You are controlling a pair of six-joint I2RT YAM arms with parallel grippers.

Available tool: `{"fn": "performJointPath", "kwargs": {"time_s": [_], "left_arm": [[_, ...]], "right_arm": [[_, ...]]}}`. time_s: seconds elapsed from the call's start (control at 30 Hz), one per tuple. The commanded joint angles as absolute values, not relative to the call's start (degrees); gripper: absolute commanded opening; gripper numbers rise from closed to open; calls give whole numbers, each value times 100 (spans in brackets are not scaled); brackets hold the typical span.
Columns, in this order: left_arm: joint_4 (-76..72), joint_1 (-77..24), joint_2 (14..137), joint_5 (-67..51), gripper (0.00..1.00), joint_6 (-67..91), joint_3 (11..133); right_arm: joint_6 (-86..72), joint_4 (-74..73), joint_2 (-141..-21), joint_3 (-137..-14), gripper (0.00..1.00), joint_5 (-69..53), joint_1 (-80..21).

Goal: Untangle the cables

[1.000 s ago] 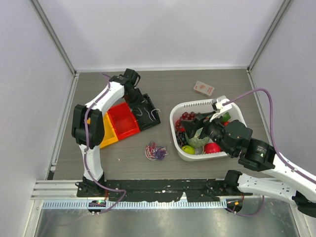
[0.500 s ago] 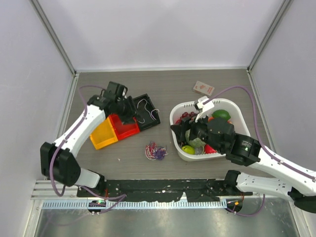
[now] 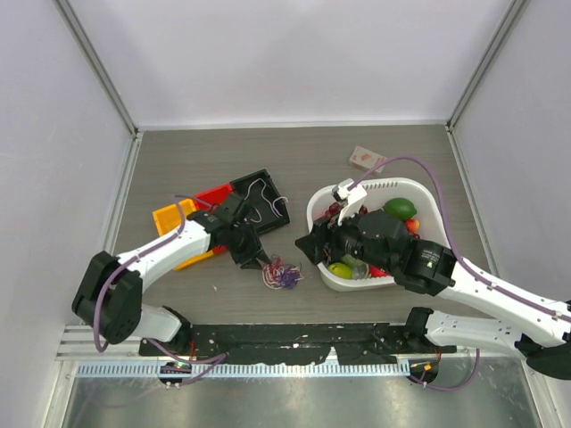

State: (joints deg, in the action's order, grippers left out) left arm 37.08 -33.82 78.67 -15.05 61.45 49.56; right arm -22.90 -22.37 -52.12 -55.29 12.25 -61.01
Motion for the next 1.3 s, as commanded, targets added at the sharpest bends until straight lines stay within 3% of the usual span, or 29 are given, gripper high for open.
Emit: {"fn": "performJointPath", "kwargs": {"time_s": [0.0,0.13,0.4,0.8,1.17,1.27], "left_arm": [[3480,-3428,8156,-1187,28,6354,5290],[3937,-3419,8279,-739,15,6398,5467],[4008,-3428,8288,-668,24,6407,5467],[3850,-3577,8780,-800,24,6214,5511],[3709,-3647,8842,-677,13,6082,5326],[3639,-3656,8728,-685,0,6065,5238]], "right_arm": [[-2382,-2118,-5080,-5493,79,1160,-6091],[-2338,-2144,-5001,-5493,79,1256,-6091],[-2373,-2136,-4878,-5361,80,1327,-6100],[-2601,-2039,-4790,-5221,80,1362,-6091],[-2523,-2030,-5150,-5317,80,1011,-6091],[-2531,-1995,-5282,-5352,80,932,-6091]]}}
